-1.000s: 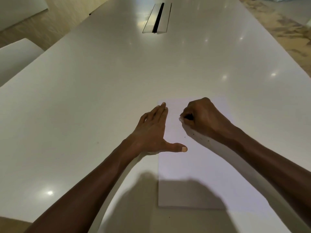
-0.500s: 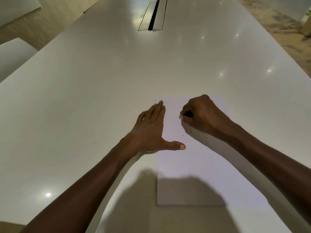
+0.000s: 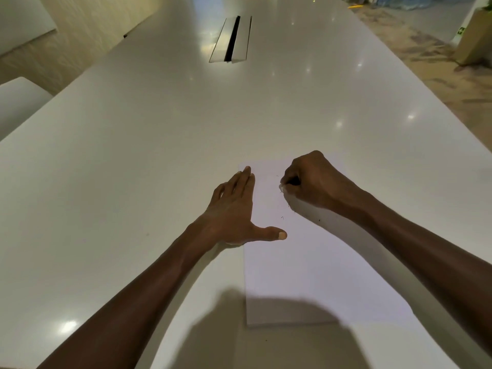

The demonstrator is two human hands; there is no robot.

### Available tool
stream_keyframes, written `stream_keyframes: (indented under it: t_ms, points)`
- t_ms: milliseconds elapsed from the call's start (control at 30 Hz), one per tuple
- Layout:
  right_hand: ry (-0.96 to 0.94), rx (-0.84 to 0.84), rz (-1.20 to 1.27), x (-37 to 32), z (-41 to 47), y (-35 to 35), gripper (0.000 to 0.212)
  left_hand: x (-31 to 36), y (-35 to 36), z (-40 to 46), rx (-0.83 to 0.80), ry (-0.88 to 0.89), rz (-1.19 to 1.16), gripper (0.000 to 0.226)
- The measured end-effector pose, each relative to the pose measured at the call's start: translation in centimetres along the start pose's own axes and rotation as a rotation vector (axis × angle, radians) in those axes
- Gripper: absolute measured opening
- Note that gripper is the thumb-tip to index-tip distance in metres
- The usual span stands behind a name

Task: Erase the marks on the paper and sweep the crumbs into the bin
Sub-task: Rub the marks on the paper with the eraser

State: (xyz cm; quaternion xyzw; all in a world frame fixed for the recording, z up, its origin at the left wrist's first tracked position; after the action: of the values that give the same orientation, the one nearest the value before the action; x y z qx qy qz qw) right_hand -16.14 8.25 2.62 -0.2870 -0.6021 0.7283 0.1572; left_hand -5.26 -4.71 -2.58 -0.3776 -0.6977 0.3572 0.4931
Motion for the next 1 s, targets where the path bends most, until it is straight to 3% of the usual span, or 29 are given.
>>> stream_keyframes:
  t_ms: [167,700,800,1000]
  points:
    - [-0.121,0.073,-0.170,-0.5,-1.2,-0.3,0.018,0.2,-0.1,0.0,0.000,-0.002,-0.004,0.143]
    - [-0.194,-0.135,-0.224,0.4,-4.2,-0.7,0.027,0.2,-0.2,0.0,-0.018,-0.014,0.019,0.141]
    - [-0.100,-0.144,-0.089,1.0,-4.2,-1.6,0.016,0.2,-0.2,0.0,-0.005,-0.008,0.010,0.142]
    - [0.304,0.126,0.507,4.8,-7.4,-4.9,0.006,0.0,0.0,-0.2,0.053,0.038,-0.056,0.144]
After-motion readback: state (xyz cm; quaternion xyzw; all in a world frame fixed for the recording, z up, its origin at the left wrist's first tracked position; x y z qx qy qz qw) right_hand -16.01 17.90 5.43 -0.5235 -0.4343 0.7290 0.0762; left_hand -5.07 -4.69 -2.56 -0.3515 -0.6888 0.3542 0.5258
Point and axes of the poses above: each hand's wrist, its own z-axis towards the middle knuckle, its own y-axis out of the palm, x = y × z, the point moved 5 cm from there along z, towards the middle knuckle, and after that the axes turned 14 degrees about -z, right-handed, at the moved point
